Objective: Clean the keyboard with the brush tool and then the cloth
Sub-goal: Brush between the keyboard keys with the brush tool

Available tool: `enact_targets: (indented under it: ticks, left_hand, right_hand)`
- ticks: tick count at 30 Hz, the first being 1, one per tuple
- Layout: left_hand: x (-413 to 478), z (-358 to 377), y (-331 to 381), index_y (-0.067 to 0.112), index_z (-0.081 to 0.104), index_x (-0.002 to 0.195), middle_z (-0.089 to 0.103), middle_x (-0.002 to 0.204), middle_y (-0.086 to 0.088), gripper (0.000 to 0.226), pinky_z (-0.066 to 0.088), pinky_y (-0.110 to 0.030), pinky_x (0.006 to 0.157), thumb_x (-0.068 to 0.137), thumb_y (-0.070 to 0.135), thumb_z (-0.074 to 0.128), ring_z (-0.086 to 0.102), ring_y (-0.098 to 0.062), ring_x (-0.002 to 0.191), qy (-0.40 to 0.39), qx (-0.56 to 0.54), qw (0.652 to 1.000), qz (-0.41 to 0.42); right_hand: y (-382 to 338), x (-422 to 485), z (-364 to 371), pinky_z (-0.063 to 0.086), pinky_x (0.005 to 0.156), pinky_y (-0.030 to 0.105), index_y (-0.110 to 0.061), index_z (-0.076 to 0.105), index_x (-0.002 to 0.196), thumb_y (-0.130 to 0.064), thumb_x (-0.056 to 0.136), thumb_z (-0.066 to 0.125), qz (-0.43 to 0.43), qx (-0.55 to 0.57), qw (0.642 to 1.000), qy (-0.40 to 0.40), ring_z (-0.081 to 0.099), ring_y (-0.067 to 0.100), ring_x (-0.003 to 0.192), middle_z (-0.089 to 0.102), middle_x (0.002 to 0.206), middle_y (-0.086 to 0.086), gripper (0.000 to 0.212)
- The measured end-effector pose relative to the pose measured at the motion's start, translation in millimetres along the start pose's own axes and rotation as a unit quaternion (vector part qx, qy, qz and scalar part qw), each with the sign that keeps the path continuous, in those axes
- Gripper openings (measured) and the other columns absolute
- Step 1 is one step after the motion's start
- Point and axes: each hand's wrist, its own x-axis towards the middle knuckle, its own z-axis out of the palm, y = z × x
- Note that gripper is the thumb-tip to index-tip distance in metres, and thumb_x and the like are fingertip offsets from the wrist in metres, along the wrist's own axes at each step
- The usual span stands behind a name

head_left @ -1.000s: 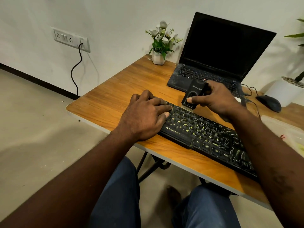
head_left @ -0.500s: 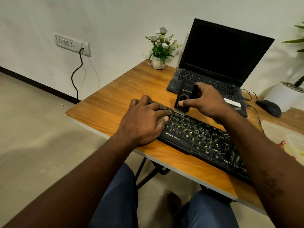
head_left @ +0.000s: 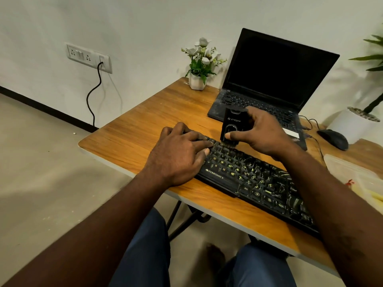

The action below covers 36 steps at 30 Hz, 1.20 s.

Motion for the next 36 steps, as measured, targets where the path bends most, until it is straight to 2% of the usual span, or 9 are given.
enact_targets:
  ticks: [3, 7, 11, 15, 23, 26, 30, 34, 36]
  left_hand:
    - [0, 1, 1, 0.044, 0.058, 0.141, 0.058, 0.139, 0.021, 0.050, 0.035, -0.043, 0.099, 0.103, 0.052, 0.027, 0.039, -0.014, 0.123, 0.002, 0.003, 1.000, 0.000]
    - [0, 2, 0, 0.042, 0.061, 0.138, 0.059, 0.139, 0.020, 0.048, 0.035, -0.042, 0.097, 0.103, 0.051, 0.030, 0.039, -0.014, 0.123, 0.008, 0.005, 1.000, 0.001]
    - [0, 3, 0, 0.044, 0.060, 0.139, 0.058, 0.141, 0.021, 0.048, 0.034, -0.042, 0.098, 0.102, 0.051, 0.030, 0.038, -0.013, 0.123, 0.006, 0.004, 1.000, 0.000]
    - [0, 3, -2, 0.044, 0.058, 0.141, 0.057, 0.140, 0.022, 0.048, 0.034, -0.041, 0.098, 0.103, 0.052, 0.030, 0.036, -0.012, 0.123, 0.006, 0.007, 1.000, -0.002]
    - [-1, 1, -1, 0.042, 0.057, 0.142, 0.057, 0.141, 0.020, 0.049, 0.034, -0.042, 0.099, 0.103, 0.051, 0.029, 0.037, -0.014, 0.123, 0.001, 0.006, 1.000, -0.001]
    - [-1, 1, -4, 0.042, 0.057, 0.142, 0.057, 0.142, 0.021, 0.049, 0.034, -0.041, 0.099, 0.103, 0.051, 0.029, 0.037, -0.013, 0.124, 0.004, 0.010, 1.000, -0.005]
    - [-1, 2, 1, 0.043, 0.057, 0.142, 0.057, 0.141, 0.021, 0.049, 0.034, -0.041, 0.099, 0.103, 0.052, 0.029, 0.037, -0.013, 0.124, -0.002, 0.002, 1.000, -0.002]
    - [0, 0, -2, 0.042, 0.056, 0.143, 0.057, 0.142, 0.021, 0.051, 0.035, -0.042, 0.099, 0.103, 0.051, 0.028, 0.037, -0.014, 0.124, -0.003, 0.008, 1.000, -0.004]
    - [-1, -1, -1, 0.042, 0.057, 0.143, 0.057, 0.142, 0.021, 0.051, 0.035, -0.043, 0.100, 0.102, 0.052, 0.027, 0.038, -0.014, 0.124, -0.004, 0.006, 1.000, -0.004]
  right_hand:
    - [-5, -4, -1, 0.054, 0.083, 0.026, -0.023, 0.062, 0.123, -0.028, 0.077, 0.090, -0.020, -0.022, 0.999, 0.040, 0.067, 0.011, 0.103, 0.069, 0.113, -0.008, 0.055]
    - [-20, -15, 8, 0.060, 0.075, 0.027, -0.026, 0.063, 0.113, -0.028, 0.076, 0.091, -0.070, -0.021, 0.997, -0.019, 0.070, 0.003, 0.090, 0.072, 0.101, -0.008, 0.046]
    - [-7, -21, -7, 0.063, 0.081, 0.038, -0.023, 0.060, 0.121, -0.030, 0.073, 0.091, -0.017, -0.030, 0.999, -0.024, 0.070, 0.011, 0.098, 0.070, 0.109, -0.007, 0.058]
    - [-14, -33, 0, 0.057, 0.068, 0.019, -0.025, 0.060, 0.117, -0.033, 0.074, 0.090, -0.036, -0.020, 0.999, -0.012, 0.069, 0.002, 0.091, 0.070, 0.104, -0.010, 0.053]
    - [-14, -36, 3, 0.053, 0.060, 0.016, -0.024, 0.057, 0.117, -0.031, 0.077, 0.089, -0.021, -0.054, 0.998, 0.033, 0.069, 0.009, 0.091, 0.070, 0.109, -0.007, 0.052]
    - [-21, -42, 8, 0.061, 0.065, 0.025, -0.026, 0.061, 0.112, -0.028, 0.077, 0.090, -0.050, -0.015, 0.998, -0.027, 0.071, 0.002, 0.084, 0.072, 0.099, -0.010, 0.045]
    - [-13, -43, 0, 0.057, 0.064, 0.020, -0.024, 0.057, 0.120, -0.029, 0.078, 0.088, -0.016, -0.049, 0.998, 0.029, 0.068, 0.006, 0.090, 0.068, 0.108, -0.009, 0.053]
    - [-18, -49, 4, 0.058, 0.063, 0.020, -0.028, 0.061, 0.112, -0.026, 0.077, 0.089, -0.033, -0.013, 0.999, -0.020, 0.071, 0.001, 0.083, 0.072, 0.098, -0.010, 0.045]
    - [-19, -47, 4, 0.060, 0.068, 0.021, -0.029, 0.061, 0.113, -0.028, 0.077, 0.090, -0.032, -0.013, 0.999, -0.001, 0.071, 0.000, 0.086, 0.071, 0.100, -0.012, 0.046]
